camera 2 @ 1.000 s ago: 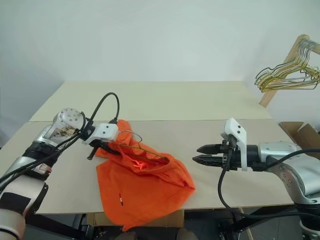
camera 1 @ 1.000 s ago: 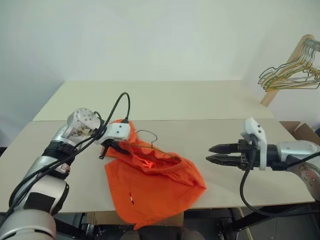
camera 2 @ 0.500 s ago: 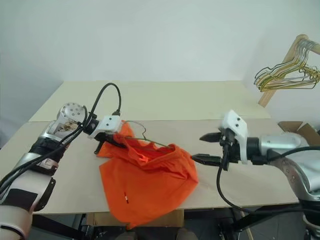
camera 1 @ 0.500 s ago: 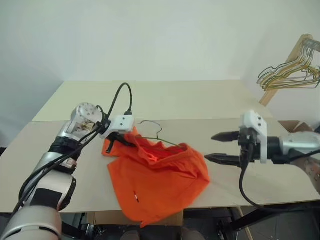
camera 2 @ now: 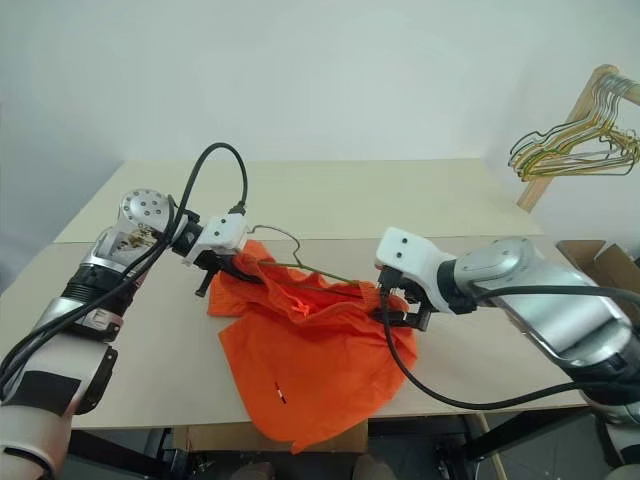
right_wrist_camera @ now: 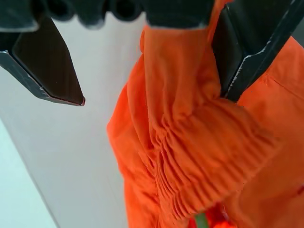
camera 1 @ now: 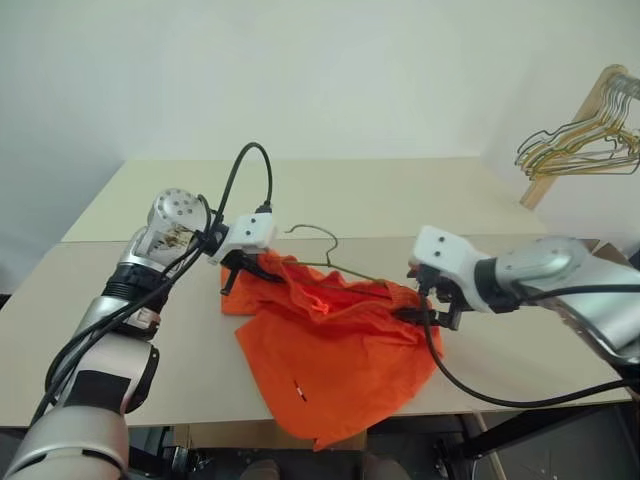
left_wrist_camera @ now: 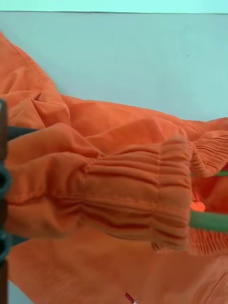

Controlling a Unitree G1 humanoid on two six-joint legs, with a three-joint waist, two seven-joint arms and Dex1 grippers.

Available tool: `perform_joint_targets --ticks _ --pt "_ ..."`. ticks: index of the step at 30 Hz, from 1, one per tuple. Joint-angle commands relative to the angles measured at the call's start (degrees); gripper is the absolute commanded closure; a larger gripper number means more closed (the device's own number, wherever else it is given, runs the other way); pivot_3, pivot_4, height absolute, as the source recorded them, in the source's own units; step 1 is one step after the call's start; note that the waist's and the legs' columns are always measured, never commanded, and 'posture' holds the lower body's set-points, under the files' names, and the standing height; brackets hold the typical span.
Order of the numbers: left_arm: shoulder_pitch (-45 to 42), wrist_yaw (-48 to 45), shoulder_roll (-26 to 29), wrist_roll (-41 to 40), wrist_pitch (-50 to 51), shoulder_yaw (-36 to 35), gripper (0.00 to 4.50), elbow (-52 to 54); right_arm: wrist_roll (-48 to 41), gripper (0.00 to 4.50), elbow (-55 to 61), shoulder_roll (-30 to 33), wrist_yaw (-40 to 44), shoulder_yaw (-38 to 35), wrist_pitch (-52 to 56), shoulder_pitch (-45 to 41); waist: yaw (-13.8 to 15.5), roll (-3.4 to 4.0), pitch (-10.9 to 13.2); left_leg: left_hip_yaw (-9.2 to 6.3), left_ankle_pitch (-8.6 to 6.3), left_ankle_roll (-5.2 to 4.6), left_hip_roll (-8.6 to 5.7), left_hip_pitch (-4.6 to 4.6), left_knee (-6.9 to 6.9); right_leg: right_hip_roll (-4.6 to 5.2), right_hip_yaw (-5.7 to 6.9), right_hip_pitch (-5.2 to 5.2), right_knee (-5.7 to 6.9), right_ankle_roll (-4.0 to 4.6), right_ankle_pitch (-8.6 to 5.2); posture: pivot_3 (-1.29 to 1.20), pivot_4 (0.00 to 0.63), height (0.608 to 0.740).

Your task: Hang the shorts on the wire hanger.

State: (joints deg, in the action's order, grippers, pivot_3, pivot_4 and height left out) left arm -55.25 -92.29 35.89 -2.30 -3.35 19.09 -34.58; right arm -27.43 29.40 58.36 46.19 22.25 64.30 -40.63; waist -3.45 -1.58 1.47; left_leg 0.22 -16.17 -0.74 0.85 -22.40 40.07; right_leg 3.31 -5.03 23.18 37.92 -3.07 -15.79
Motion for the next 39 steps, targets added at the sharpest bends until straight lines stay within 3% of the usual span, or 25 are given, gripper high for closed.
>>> perform_joint_targets --ticks 1,3,14,21,24,30,36,39 --pt "-1.1 -0.2 -0.3 -1.4 0.0 -1.6 4.50 1.9 5.0 0.22 -2.8 -0.9 1.2 3.3 -2.3 -3.9 -0.4 0.00 0.0 -0.02 0.00 0.00 0.00 0.00 0.00 0.00 0.00 0.02 0.02 0.00 0.00 -0.10 0.000 0.740" --pt "-0.8 -0.2 -0.2 -1.6 0.3 -1.7 4.50 2.6 6.0 0.61 -3.5 -1.2 2.6 4.1 -3.2 -4.6 -0.6 0.00 0.0 -0.06 0.00 0.00 0.01 -0.01 0.00 0.00 0.00 0.03 0.01 0.00 0.00 -0.09 0.000 0.740" --pt "0.3 -0.2 0.8 -2.0 0.8 -1.9 4.50 4.4 8.3 4.39 -5.1 -1.3 10.9 5.4 -7.0 -4.9 -0.7 0.01 0.0 -0.21 0.00 0.00 0.01 0.04 0.00 0.00 -0.01 0.01 0.06 0.00 0.00 -0.08 0.000 0.740" --pt "0.4 -0.2 0.8 -3.6 -2.0 -2.2 4.50 3.9 2.5 4.45 -6.7 -1.5 17.8 1.0 -5.3 -3.6 -0.7 0.00 0.0 -0.24 0.00 0.00 0.00 0.04 0.00 0.01 -0.01 0.01 0.04 0.00 0.00 -0.08 0.000 0.740" --pt "0.2 -0.2 1.2 -6.6 -0.8 -3.0 3.78 3.6 -0.2 4.50 -6.9 -1.4 19.3 -1.7 -3.3 -2.8 -0.6 0.00 0.0 -0.27 0.00 0.00 0.01 0.04 0.00 0.01 -0.01 0.01 0.06 0.00 0.00 -0.08 0.000 0.740" --pt "-1.5 -0.1 1.2 -10.6 3.1 -6.2 1.90 2.6 -4.6 4.50 -5.7 0.4 20.6 -6.2 0.3 1.2 -0.6 0.00 0.0 -0.39 0.00 0.00 0.01 0.06 0.01 0.01 -0.02 0.00 0.06 0.00 0.00 -0.08 0.000 0.740" --pt "-4.5 5.1 0.5 -12.8 7.2 -13.1 0.02 -1.4 -9.8 4.50 -3.5 1.7 17.0 -14.6 6.0 9.1 -0.5 0.00 0.0 -0.40 0.00 0.00 0.00 0.06 0.02 0.01 -0.01 -0.02 0.06 0.00 0.00 -0.07 0.000 0.740" --pt "-5.4 11.1 -0.7 -16.9 13.8 -18.9 0.02 -1.0 -12.6 4.50 -2.0 1.3 13.2 -21.8 10.4 15.3 -0.5 0.00 0.0 -0.44 0.00 0.00 -0.01 0.05 0.04 0.03 -0.01 -0.03 0.07 -0.01 0.00 -0.09 0.000 0.740"
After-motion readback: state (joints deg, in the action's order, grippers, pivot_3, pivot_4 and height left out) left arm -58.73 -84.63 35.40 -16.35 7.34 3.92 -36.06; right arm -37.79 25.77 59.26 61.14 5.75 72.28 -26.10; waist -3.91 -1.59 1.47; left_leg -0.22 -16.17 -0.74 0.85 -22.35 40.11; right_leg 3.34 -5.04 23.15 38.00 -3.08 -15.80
